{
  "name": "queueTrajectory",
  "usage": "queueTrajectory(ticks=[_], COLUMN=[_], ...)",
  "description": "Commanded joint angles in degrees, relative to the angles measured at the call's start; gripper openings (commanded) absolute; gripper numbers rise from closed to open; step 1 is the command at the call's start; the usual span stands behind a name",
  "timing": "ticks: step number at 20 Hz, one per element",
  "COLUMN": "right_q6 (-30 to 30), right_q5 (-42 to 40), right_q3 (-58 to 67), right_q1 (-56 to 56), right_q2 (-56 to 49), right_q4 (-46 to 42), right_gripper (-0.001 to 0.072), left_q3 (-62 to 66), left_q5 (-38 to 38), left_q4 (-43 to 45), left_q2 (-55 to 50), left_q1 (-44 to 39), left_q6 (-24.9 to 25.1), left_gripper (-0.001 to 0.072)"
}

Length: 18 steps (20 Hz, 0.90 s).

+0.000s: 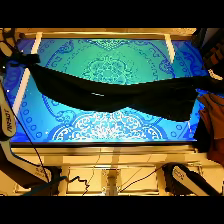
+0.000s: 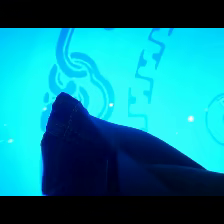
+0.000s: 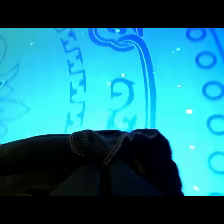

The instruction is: Fold the clothes and pants, and hang the long-sleeved shirts on hangers.

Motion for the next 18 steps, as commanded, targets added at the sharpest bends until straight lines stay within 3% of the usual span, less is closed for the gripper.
queueTrajectory(ticks=[1,3,4,5,6,7,9,10,11,14,18], right_q6=[1.7,1.6,0.5,-1.7,-3.9,-4.3,-4.2,-4.2,-4.2,-4.2,-4.2], right_q5=[-12.3,-17.6,-19.5,-20.3,-19.9,-18.9,-14.3,-12.0,-9.4,-3.0,3.2], right_q3=[0.5,1.4,2.2,3.3,4.8,6.4,9.8,11.1,12.2,13.2,13.2], right_q1=[0.8,2.5,3.4,4.1,4.3,4.3,3.4,2.7,1.9,-0.9,-4.0], right_q2=[-11.4,-14.1,-14.6,-14.7,-14.6,-14.6,-13.9,-13.4,-12.8,-11.2,-10.9], right_q4=[12.7,14.0,13.8,13.6,13.4,12.2,7.6,5.5,3.5,1.8,-0.8], right_gripper=[0.0038,0.0039,0.0059,0.0228,0.0528,0.0643,0.064,0.0631,0.062,0.062,0.062], left_q3=[-0.2,-0.2,-0.2,-0.2,-0.2,-0.2,-0.2,-0.2,-0.2,-1.3,-12.2], left_q5=[7.8,12.0,13.4,14.1,14.0,13.1,8.3,4.2,-0.9,-14.3,-13.0], left_q4=[-10.1,-12.9,-13.0,-13.0,-13.0,-12.9,-11.8,-9.8,-8.1,-8.7,-10.4], left_q2=[-4.2,-5.2,-5.3,-5.2,-4.9,-4.3,-2.3,-1.4,-0.9,0.0,7.6], left_q1=[-0.3,-0.4,-0.5,-0.5,-0.5,-0.5,0.7,1.8,3.1,7.1,7.8], left_q6=[-0.2,-0.2,-0.2,-0.2,-0.2,-0.1,-0.2,-0.2,-0.2,1.9,2.8], left_gripper=[0.0027,0.0042,0.0169,0.0481,0.072,0.0699,0.0694,0.0653,0.0557,0.054,0.054])
